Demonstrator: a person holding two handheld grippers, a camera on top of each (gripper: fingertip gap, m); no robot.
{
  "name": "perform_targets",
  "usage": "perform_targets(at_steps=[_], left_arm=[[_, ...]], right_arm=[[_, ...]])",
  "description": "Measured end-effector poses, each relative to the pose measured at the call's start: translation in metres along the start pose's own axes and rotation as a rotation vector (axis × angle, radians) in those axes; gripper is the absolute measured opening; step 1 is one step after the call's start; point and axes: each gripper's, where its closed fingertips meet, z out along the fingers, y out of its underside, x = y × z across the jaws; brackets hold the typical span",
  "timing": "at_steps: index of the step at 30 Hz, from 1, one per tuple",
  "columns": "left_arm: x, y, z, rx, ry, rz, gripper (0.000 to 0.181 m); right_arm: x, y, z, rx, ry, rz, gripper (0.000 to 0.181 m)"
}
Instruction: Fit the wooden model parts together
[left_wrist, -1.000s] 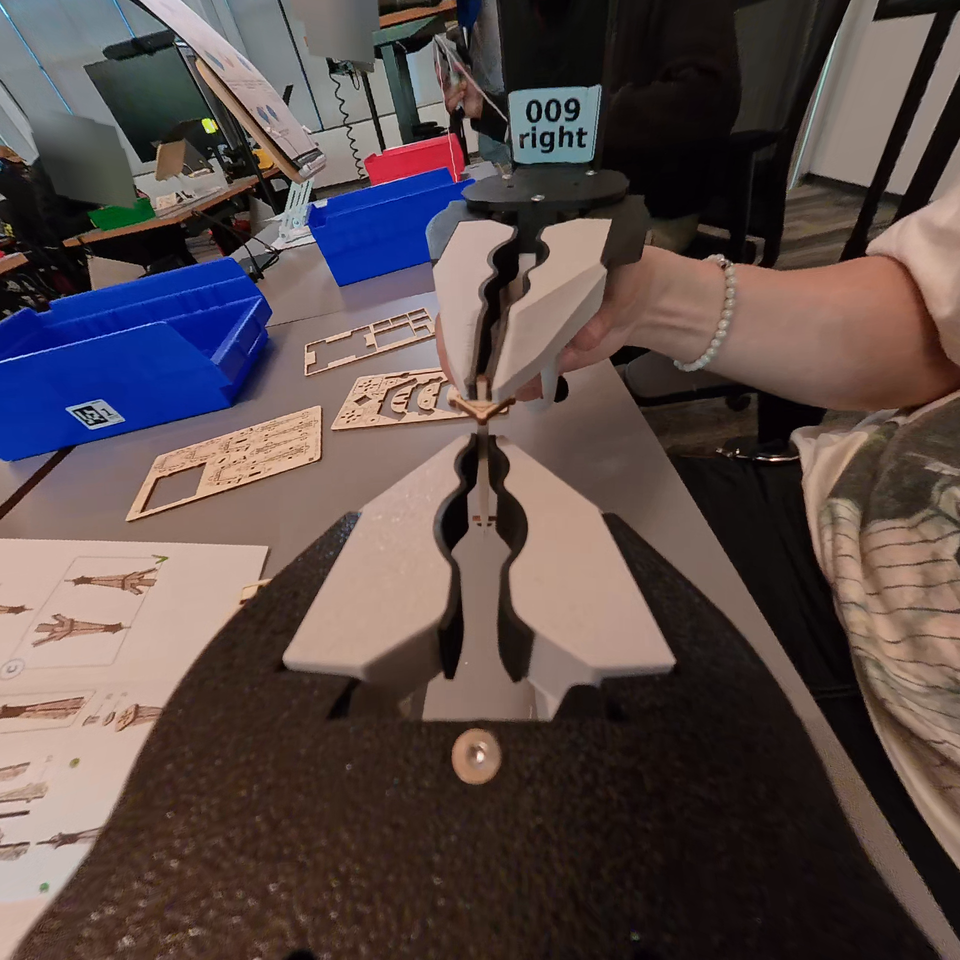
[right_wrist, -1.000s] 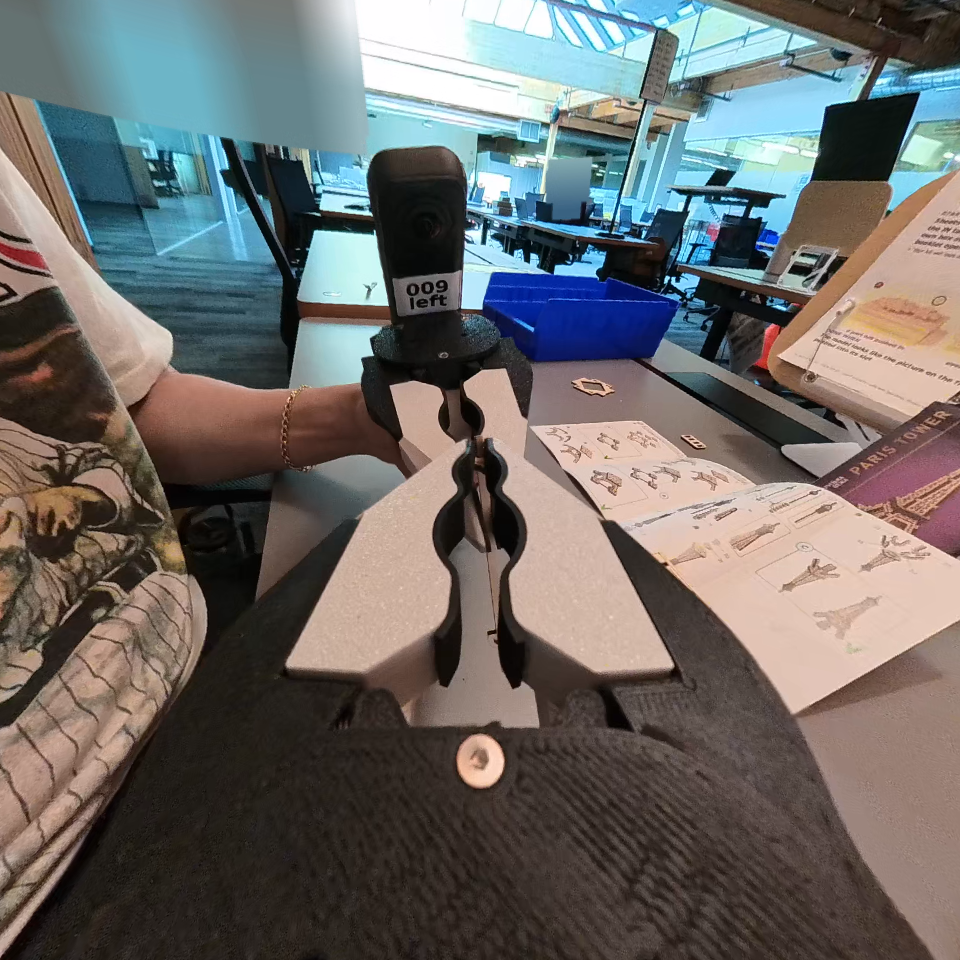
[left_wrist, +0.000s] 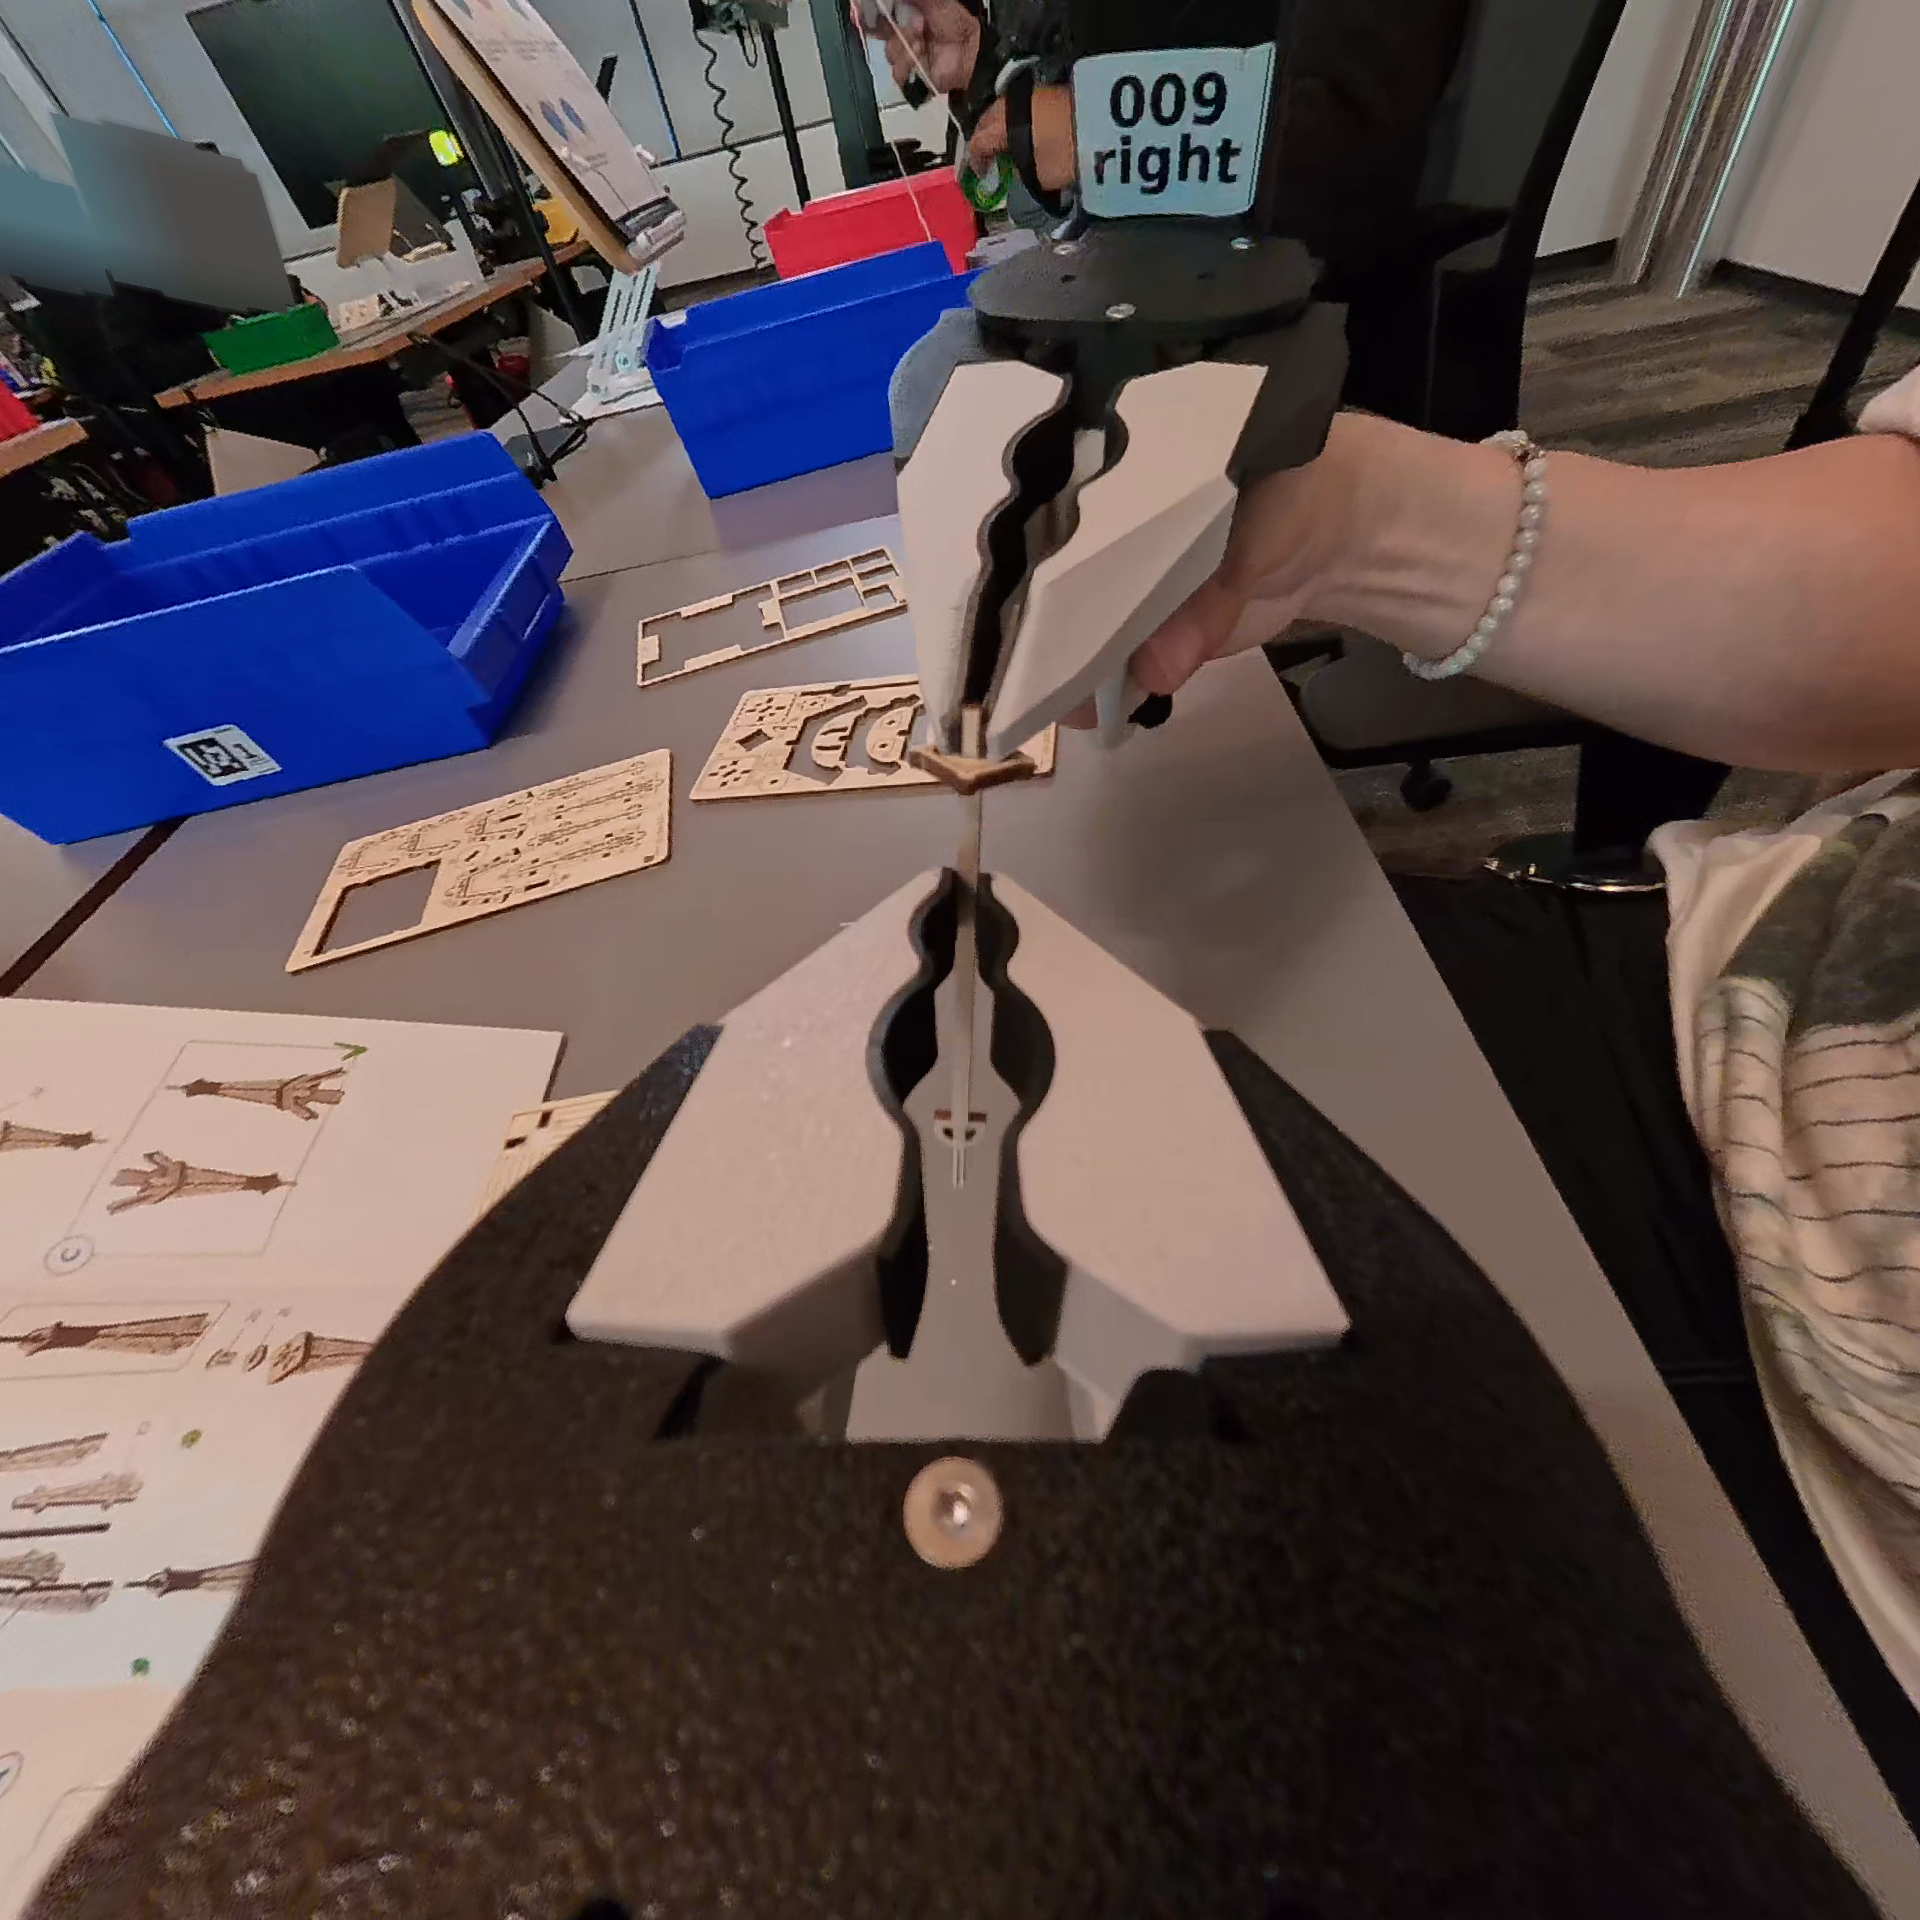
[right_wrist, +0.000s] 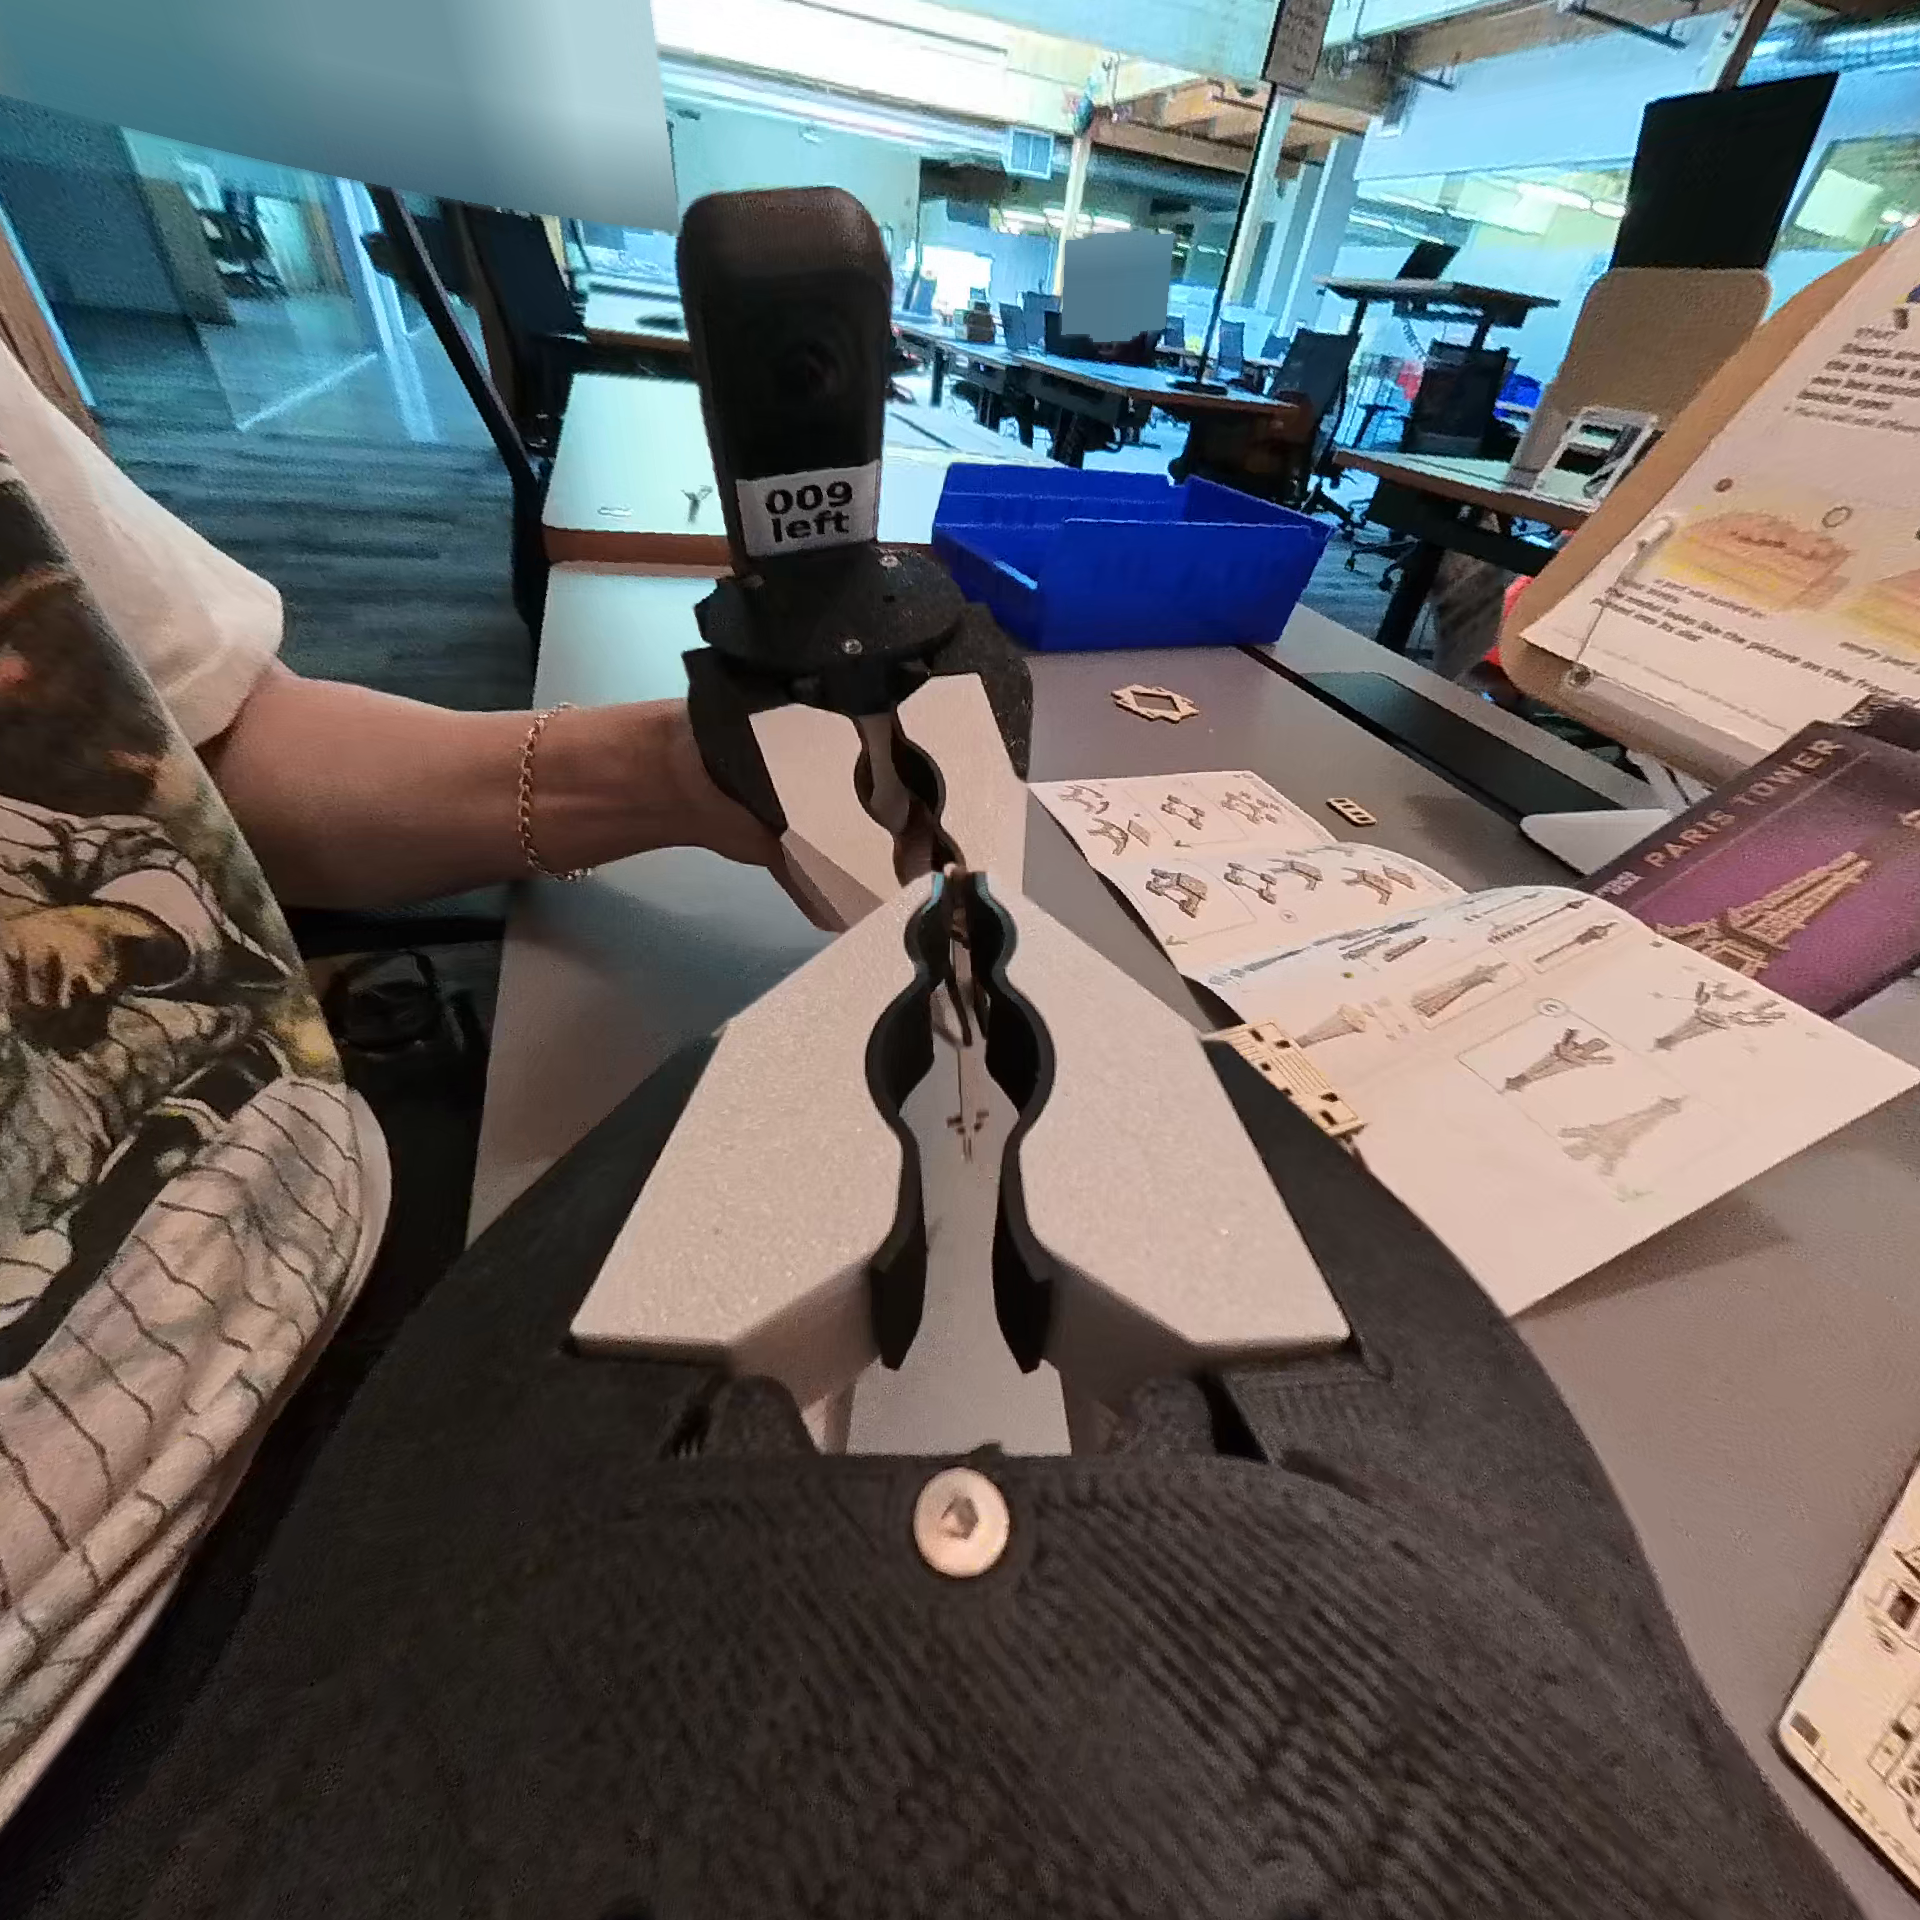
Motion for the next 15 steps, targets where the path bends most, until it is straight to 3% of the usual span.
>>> perform_targets(at_steps=[13,15], left_arm=[[0.003,0.006,0.004,-0.017,0.010,0.029,0.000],[0.000,0.011,0.002,-0.075,-0.011,0.079,0.000]], right_arm=[[-0.005,0.004,0.007,-0.028,-0.016,-0.010,0.001],[-0.004,0.006,0.005,-0.061,0.004,-0.041,0.001]])
